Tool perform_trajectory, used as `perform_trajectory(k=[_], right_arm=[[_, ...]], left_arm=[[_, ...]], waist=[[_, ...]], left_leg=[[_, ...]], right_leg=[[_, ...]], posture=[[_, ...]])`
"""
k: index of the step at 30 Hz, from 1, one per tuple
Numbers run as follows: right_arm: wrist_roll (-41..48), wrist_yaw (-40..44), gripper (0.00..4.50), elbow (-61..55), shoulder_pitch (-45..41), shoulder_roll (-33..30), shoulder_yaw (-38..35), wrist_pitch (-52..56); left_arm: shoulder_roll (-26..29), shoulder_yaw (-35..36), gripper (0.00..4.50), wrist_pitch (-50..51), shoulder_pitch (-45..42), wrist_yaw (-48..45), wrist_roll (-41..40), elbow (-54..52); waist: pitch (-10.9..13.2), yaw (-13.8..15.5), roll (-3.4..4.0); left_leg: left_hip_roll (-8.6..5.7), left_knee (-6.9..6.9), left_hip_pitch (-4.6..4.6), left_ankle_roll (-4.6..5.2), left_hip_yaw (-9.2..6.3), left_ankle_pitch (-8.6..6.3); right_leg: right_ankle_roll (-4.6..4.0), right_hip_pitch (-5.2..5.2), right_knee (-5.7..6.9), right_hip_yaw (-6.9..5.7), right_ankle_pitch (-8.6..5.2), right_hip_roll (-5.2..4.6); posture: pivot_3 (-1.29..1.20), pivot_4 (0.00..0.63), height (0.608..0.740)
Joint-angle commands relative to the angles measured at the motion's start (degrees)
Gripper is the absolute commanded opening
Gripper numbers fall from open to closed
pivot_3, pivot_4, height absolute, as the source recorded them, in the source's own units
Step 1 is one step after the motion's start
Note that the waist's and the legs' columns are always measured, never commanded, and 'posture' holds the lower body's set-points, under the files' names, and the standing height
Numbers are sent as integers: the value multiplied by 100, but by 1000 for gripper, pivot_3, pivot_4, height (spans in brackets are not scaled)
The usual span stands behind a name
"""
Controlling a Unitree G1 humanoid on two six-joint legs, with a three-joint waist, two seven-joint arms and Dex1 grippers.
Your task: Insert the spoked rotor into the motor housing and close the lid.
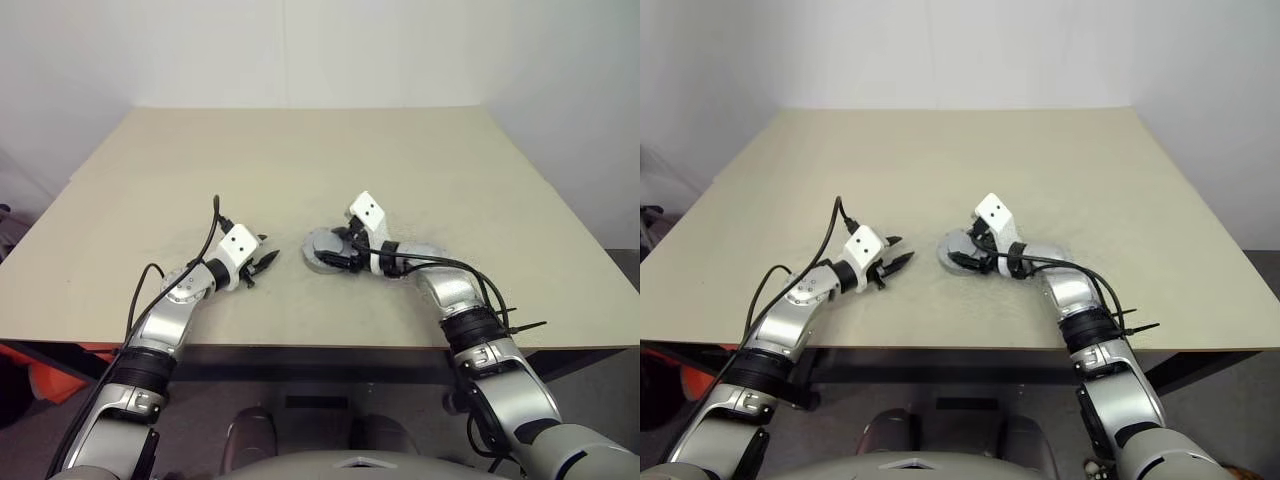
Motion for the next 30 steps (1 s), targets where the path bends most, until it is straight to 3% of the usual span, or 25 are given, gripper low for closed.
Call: perform_trajectory(k=[1,30], right_arm=[[-87,-97,3114,60,-95,8,-8,-179],[-262,-182,3114,515,-191,64,57,-235]], left_arm=[[47,71,2138,-74,-93,35,-14,-128],[37,61,2138,-52,-58,33,-6,-155]], waist=[[0,-1,0],[-1,-4,-1]], left_leg=[[0,0,0,0,0,0],[0,1,15,2,0,1]], right_leg=[[0,0,0,0,0,0],[0,13,4,0,1,0]], posture=[[0,0,740],[0,0,740]])
